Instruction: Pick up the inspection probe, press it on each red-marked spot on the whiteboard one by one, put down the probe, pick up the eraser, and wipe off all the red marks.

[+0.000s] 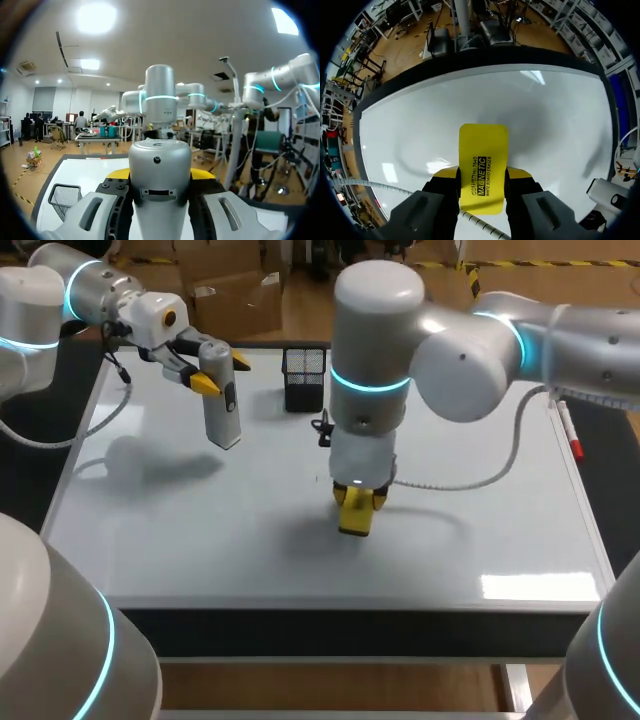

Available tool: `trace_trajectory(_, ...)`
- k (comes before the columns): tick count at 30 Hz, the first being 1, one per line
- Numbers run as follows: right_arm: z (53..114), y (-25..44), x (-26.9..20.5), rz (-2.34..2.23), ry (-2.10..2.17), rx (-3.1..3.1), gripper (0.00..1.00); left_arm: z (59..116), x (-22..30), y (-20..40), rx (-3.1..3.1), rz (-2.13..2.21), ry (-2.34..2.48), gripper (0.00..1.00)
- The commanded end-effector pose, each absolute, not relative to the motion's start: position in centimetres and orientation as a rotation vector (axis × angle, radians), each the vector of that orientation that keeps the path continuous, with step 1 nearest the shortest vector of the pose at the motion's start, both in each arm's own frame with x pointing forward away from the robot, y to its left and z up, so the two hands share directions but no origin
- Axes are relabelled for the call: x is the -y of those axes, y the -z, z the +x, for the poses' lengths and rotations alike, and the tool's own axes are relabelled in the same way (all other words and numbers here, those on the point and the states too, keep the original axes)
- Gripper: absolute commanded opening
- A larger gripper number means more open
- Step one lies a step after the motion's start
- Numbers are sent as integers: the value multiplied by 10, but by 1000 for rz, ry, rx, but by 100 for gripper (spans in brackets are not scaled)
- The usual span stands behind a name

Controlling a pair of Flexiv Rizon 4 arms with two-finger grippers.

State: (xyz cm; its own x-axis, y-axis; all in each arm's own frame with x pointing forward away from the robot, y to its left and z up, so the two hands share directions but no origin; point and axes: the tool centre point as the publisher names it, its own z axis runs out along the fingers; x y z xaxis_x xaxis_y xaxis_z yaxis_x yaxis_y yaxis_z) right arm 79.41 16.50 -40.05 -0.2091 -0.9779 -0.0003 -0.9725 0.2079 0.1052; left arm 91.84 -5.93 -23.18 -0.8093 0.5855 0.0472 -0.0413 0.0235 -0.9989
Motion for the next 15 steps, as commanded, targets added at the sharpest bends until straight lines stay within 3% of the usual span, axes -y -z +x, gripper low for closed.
trace_trajectory(1, 797, 407, -180, 1953, 117, 2356, 0, 919, 59, 230, 1857, -554, -1832, 0)
trace_trajectory(15, 793, 422, -195, 2017, 168, 2289, 0, 919, 59, 230, 1857, -554, -1832, 0)
